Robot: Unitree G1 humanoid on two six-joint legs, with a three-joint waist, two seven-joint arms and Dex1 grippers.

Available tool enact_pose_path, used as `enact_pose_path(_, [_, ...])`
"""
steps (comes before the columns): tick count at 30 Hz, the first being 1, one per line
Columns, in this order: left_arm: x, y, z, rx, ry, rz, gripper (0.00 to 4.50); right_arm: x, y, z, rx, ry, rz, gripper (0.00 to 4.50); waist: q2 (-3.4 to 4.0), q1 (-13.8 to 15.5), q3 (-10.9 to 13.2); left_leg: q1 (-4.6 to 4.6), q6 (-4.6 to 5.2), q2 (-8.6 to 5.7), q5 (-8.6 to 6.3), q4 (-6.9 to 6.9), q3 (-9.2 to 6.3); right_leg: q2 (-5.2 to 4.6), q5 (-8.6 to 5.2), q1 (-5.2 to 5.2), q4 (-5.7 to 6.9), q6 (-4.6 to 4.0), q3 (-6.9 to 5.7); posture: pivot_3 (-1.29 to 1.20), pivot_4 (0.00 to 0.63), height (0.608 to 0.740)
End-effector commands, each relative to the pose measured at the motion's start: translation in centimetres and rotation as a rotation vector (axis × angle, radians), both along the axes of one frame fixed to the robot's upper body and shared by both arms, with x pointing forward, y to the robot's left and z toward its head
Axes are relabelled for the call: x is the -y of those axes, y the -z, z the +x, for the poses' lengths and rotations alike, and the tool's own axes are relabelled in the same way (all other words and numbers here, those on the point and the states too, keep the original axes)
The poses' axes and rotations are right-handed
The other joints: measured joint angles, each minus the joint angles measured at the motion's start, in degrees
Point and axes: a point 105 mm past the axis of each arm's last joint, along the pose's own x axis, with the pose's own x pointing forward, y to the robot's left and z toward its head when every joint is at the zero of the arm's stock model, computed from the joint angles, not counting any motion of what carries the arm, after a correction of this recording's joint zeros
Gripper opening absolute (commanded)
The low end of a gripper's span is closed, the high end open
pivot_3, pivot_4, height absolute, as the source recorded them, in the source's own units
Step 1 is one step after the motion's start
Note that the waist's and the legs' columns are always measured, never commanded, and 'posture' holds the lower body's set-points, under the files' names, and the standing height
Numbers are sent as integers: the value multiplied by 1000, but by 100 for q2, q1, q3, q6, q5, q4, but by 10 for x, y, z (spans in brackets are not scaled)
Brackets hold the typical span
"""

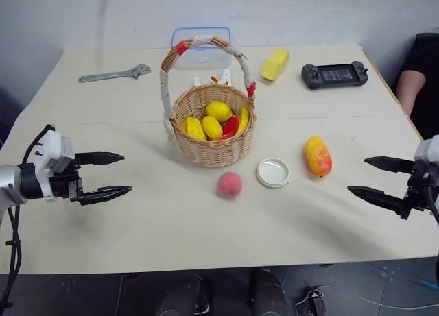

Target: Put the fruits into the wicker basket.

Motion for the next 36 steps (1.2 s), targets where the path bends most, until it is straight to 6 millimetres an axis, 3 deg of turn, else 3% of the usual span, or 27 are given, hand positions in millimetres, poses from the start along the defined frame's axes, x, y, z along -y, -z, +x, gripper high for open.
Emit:
enact_pose_path(1, [2, -7, 1, 22, 3, 0, 4500, 1, -12, -3, 64, 9, -4, 4422, 0, 1, 0, 0, 0, 0, 0, 0, 3, 1, 0, -2, 1, 0, 3, 0, 150, 740])
enact_pose_path(28, [6, -8, 1, 20, 3, -10, 4500, -1, -13, -1, 56, 28, -13, 4422, -1, -9, 0, 29, 6, 1, -3, 0, 58, 3, 0, -19, 30, 1, 67, 0, 150, 740])
enact_pose_path(30, [13, -11, -1, 6, 39, -38, 4500, -10, -18, -1, 56, -6, -6, 4422, -1, -8, 0, 29, 6, 1, -3, 0, 58, 2, 0, -19, 31, 1, 67, 0, 150, 740])
enact_pose_path(36, [56, -20, -18, -14, 308, 5, 4500, -72, -30, 7, 107, -227, -42, 4422, -2, -72, -1, 34, 5, 1, -3, 5, 62, 0, 1, -20, 44, 1, 80, 0, 150, 740])
